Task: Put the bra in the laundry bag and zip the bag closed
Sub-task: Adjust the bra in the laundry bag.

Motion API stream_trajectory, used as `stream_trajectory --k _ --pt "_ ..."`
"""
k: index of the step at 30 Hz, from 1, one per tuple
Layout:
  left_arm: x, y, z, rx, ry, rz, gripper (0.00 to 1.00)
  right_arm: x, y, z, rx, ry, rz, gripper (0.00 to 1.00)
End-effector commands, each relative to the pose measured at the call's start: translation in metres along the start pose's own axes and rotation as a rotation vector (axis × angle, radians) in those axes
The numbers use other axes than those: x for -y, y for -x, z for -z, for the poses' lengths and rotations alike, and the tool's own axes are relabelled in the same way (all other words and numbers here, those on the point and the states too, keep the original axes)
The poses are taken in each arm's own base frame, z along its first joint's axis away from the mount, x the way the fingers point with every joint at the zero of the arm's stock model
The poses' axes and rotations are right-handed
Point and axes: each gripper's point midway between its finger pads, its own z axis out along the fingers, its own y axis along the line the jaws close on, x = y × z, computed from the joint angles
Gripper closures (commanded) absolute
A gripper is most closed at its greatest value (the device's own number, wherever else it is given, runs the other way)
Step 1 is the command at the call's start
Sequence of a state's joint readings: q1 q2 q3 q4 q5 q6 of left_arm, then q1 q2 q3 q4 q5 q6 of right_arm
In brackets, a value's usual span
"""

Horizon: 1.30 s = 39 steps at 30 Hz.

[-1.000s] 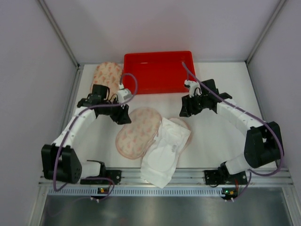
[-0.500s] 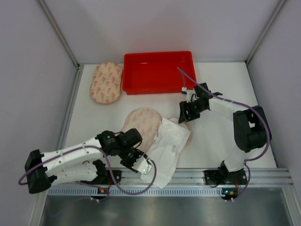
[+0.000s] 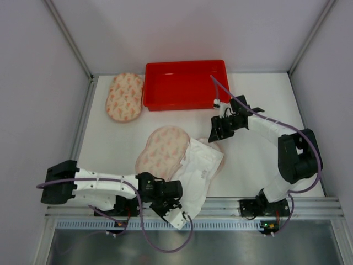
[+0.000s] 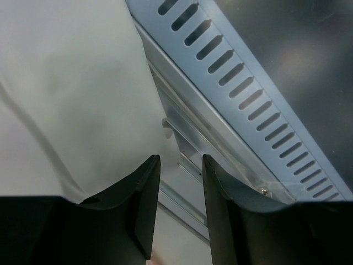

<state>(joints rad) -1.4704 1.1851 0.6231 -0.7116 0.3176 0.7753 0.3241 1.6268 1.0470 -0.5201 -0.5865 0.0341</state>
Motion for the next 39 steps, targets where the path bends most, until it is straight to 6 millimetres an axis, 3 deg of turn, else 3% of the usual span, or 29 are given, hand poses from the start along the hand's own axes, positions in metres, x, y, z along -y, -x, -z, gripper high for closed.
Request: stream_trajectory --k 1,6,10,11,13,15,16,20,23,26,29,30,32,33,39 --pt "-0.019 0.014 -0.009 0.037 0.099 -0.004 0.58 0.0 0.004 -0.001 0.002 0.02 0.003 0.49" --pt "-0.028 0.004 -0.024 -0.001 0.123 0.01 0.61 0.001 0.002 -0.002 -0.003 0.026 0.007 0.49" --pt "-0.022 0.005 -0.029 0.007 0.086 0.006 0.79 0.002 -0.005 -0.005 -0.02 0.026 0.003 0.49" --pt "-0.02 0.005 -0.029 0.008 0.074 0.004 0.9 0.003 -0.006 -0.004 -0.021 0.025 0.001 0.49" --pt "-0.018 0.015 -0.021 0.045 0.06 -0.032 1.0 0.003 -0.006 -0.005 -0.022 0.022 0.002 0.49" --pt "-0.012 0.022 -0.004 0.073 0.05 -0.073 1.0 0.008 -0.005 -0.005 -0.022 0.008 0.03 0.49" --pt "-0.015 0.037 0.011 0.119 0.07 -0.099 1.0 0.008 -0.005 -0.005 -0.022 0.004 0.034 0.49" --pt "-0.018 0.041 0.038 0.092 0.094 -0.126 1.0 0.008 -0.005 -0.006 -0.018 0.009 0.036 0.49" --pt "-0.021 0.033 0.044 0.064 0.063 -0.084 1.0 0.009 -0.006 -0.007 -0.016 0.008 0.034 0.48" --pt "-0.041 0.023 0.05 0.076 0.071 0.014 1.0 0.009 -0.008 -0.009 -0.026 0.015 0.029 0.48" --pt "-0.074 0.024 0.063 0.129 0.097 0.124 1.0 0.01 -0.008 -0.011 -0.03 0.016 0.025 0.48" --pt "-0.094 0.029 0.077 0.184 0.127 0.172 1.0 0.01 -0.008 -0.011 -0.032 0.017 0.027 0.48" --pt "-0.108 0.026 0.081 0.211 0.103 0.249 1.0 0.011 -0.009 -0.011 -0.035 0.014 0.026 0.48" --pt "-0.125 0.026 0.093 0.242 0.134 0.285 1.0 0.011 -0.009 -0.011 -0.036 0.015 0.027 0.48" --pt "-0.154 0.004 0.082 0.25 0.078 0.446 1.0 0.011 -0.014 -0.01 -0.048 0.015 0.026 0.48"
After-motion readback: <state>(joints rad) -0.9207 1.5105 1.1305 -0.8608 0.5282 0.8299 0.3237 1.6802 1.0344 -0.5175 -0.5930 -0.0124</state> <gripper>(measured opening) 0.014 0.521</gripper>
